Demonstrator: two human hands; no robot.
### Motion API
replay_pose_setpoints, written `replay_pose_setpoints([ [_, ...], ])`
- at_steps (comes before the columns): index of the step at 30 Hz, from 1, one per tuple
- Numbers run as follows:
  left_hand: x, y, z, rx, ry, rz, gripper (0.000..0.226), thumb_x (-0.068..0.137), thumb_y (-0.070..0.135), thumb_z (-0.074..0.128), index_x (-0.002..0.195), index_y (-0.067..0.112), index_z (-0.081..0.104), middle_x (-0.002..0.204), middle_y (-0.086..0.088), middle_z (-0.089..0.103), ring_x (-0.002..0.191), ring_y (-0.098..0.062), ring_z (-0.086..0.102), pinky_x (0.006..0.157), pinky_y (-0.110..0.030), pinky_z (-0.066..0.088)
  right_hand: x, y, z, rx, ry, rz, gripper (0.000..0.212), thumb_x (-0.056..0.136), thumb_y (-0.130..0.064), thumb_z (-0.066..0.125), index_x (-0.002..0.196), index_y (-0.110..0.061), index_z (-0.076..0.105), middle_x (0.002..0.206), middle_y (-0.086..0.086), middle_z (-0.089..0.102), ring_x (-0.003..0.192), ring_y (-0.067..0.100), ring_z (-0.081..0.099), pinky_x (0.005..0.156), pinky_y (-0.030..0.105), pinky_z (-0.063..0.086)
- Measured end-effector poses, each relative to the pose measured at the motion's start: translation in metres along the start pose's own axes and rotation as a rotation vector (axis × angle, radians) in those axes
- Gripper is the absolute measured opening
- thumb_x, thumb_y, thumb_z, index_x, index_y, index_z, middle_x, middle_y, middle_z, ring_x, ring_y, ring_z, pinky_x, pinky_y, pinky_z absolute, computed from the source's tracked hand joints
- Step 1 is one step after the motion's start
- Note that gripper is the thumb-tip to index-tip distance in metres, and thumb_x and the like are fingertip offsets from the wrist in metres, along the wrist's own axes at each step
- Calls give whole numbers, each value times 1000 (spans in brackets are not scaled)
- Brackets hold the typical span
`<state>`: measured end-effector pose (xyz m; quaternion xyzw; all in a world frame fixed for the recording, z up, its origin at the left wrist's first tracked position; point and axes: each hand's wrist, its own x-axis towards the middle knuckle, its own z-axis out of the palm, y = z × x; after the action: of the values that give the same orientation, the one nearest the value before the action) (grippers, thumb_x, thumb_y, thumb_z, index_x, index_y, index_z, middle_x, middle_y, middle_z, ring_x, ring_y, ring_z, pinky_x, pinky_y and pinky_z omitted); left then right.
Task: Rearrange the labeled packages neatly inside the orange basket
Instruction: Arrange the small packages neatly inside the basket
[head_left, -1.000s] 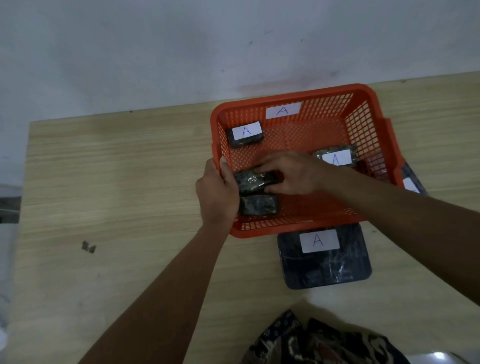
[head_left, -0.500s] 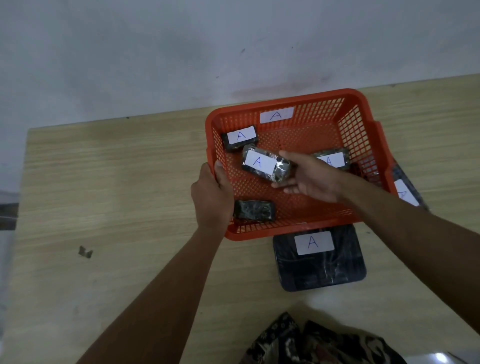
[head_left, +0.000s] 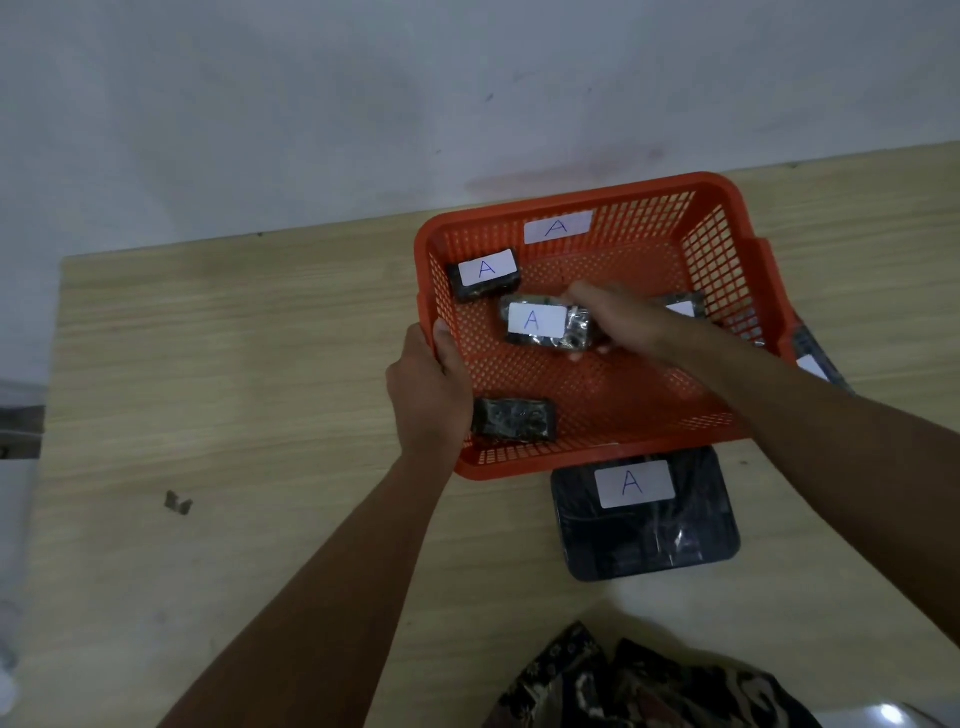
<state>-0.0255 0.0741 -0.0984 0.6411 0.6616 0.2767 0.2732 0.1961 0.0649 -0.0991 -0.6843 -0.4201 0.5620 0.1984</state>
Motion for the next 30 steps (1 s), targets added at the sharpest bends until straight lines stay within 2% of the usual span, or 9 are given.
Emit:
replay_pose_setpoints([
  [4, 0, -1, 0, -6, -3, 0, 37, 103, 33, 38, 89, 4, 56, 80, -10, 67, 69, -30, 63, 62, -41, 50, 19, -11, 11, -143, -76, 7, 34, 97, -51, 37, 99, -29, 63, 85, 3, 75, 79, 18, 73, 66, 30, 45],
  [7, -1, -1, 0, 9, 11, 8, 36, 103, 32, 38, 89, 5, 56, 79, -8, 67, 67, -26, 62, 56, -33, 43, 29, -16, 18, -140, 10, 10, 29, 94, -56, 49, 108, -32, 58, 91, -1, 71, 79, 16, 73, 63, 29, 48],
  [10, 0, -1, 1, -8, 7, 5, 35, 102, 32, 38, 90, 5, 57, 81, -10, 68, 68, -27, 63, 59, -37, 48, 27, -14, 28, -165, 119, -80, 64, 82, -51, 71, 131, -25, 40, 109, -6, 60, 93, 13, 64, 78, 32, 49],
  [12, -1, -2, 1, -20, 9, 6, 35, 102, 32, 39, 90, 5, 57, 80, -9, 68, 68, -27, 62, 59, -38, 48, 21, -10, 36, -238, 151, -153, 81, 73, -33, 84, 136, -22, 34, 120, -1, 55, 105, 15, 57, 89, 31, 47],
  [14, 0, -2, 1, -8, 20, 10, 34, 102, 32, 39, 89, 6, 57, 79, -8, 68, 65, -24, 60, 57, -33, 42, 15, -2, 44, -359, 249, -200, 74, 74, -20, 83, 133, -18, 40, 123, 8, 55, 111, 24, 57, 89, 29, 45],
  [17, 0, -2, 2, -11, 15, -2, 35, 102, 33, 38, 89, 7, 56, 80, -8, 68, 66, -25, 61, 57, -34, 44, 9, 3, 54, -531, 403, -237, 74, 78, -26, 80, 140, -19, 41, 126, 13, 59, 113, 31, 57, 90, 35, 47],
  [25, -1, -1, 1, -13, -4, -12, 35, 103, 35, 37, 91, 9, 57, 78, 0, 62, 62, -16, 57, 57, -31, 46, 5, -3, 62, -727, 444, -217, 89, 81, -41, 75, 150, -11, 27, 129, 17, 60, 114, 33, 57, 94, 43, 50],
  [28, -1, -1, 1, -4, -10, -6, 34, 103, 34, 37, 88, 10, 55, 75, 1, 60, 55, -5, 49, 52, -27, 40, -10, 0, 37, -731, 520, -254, 70, 83, -38, 71, 143, -16, 41, 128, 13, 61, 115, 33, 56, 96, 44, 48],
  [30, -1, -1, 1, -6, -7, -7, 34, 103, 33, 38, 87, 9, 55, 73, 0, 59, 55, -10, 50, 52, -30, 40, -23, 9, 12, -792, 573, -250, 55, 82, -33, 67, 133, -19, 52, 124, 11, 63, 113, 33, 57, 95, 45, 49],
])
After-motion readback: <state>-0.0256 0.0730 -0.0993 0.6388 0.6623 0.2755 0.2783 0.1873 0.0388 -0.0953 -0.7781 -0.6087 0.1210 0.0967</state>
